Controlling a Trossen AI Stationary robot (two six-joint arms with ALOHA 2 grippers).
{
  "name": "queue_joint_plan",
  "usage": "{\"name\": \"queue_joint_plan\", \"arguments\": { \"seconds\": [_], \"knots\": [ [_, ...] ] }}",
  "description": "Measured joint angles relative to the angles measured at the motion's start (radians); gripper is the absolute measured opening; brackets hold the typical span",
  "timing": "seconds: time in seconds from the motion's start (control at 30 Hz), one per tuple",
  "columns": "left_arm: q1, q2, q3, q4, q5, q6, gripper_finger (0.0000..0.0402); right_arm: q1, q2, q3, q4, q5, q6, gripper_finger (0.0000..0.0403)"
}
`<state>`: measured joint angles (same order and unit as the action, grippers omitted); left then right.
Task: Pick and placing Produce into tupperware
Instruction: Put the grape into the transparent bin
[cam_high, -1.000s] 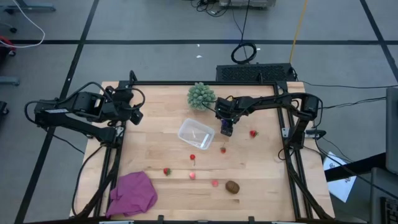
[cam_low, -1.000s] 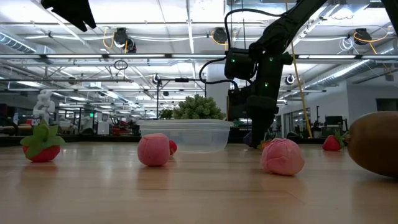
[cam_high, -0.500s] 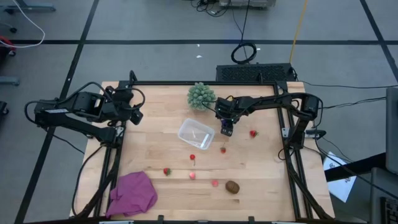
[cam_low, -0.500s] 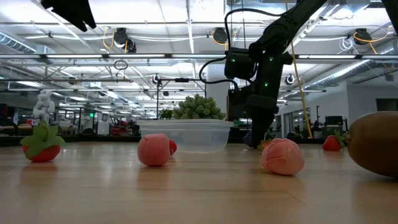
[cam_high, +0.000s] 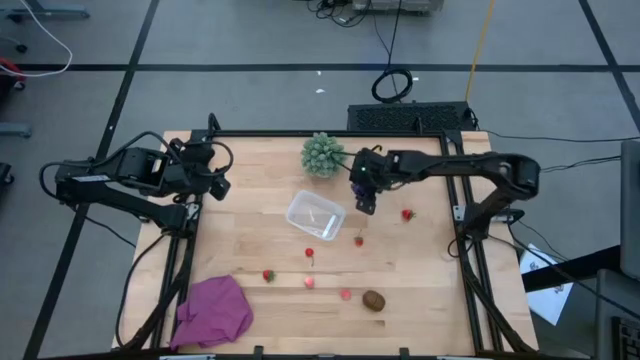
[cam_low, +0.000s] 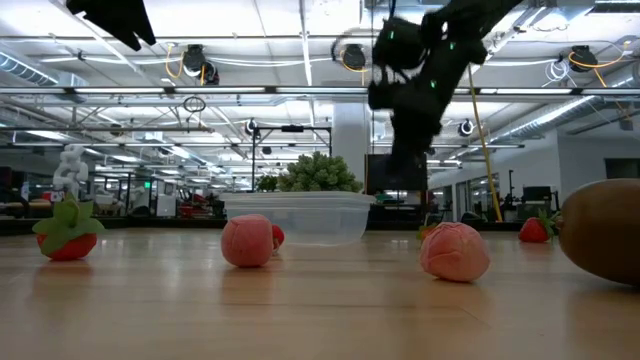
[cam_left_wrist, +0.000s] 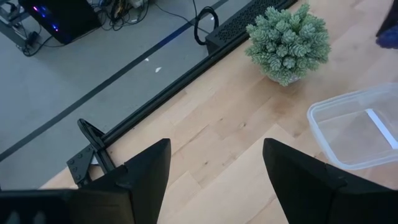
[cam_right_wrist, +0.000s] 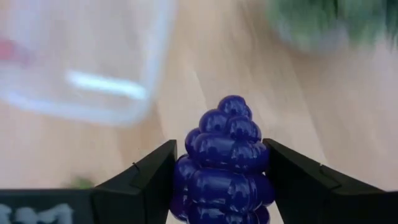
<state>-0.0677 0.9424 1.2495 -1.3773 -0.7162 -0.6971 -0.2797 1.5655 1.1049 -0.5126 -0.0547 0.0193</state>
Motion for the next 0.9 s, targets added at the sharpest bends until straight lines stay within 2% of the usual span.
{"name": "queue_joint_plan", "arguments": {
  "seconds": [0.17,0.33,0.47,0.73,0.9],
  "knots": [
    [0.000,0.000,0.000,0.006,0.000,0.004,0.0257,0.098,-0.043,0.002,0.205,-0.068,0.012,0.0214],
    [0.000,0.000,0.000,0.023,0.004,0.011,0.0257,0.186,-0.007,0.043,0.268,-0.089,0.018,0.0215],
    [0.000,0.000,0.000,0.023,0.008,0.012,0.0257,0.227,0.066,0.093,0.260,-0.091,0.019,0.0215],
    [0.000,0.000,0.000,0.021,0.015,0.014,0.0257,0.235,0.272,0.276,0.104,-0.080,-0.078,0.0215],
    [0.000,0.000,0.000,0.020,0.030,0.027,0.0257,0.235,0.355,0.391,0.010,-0.079,-0.136,0.0215]
  ]
}}
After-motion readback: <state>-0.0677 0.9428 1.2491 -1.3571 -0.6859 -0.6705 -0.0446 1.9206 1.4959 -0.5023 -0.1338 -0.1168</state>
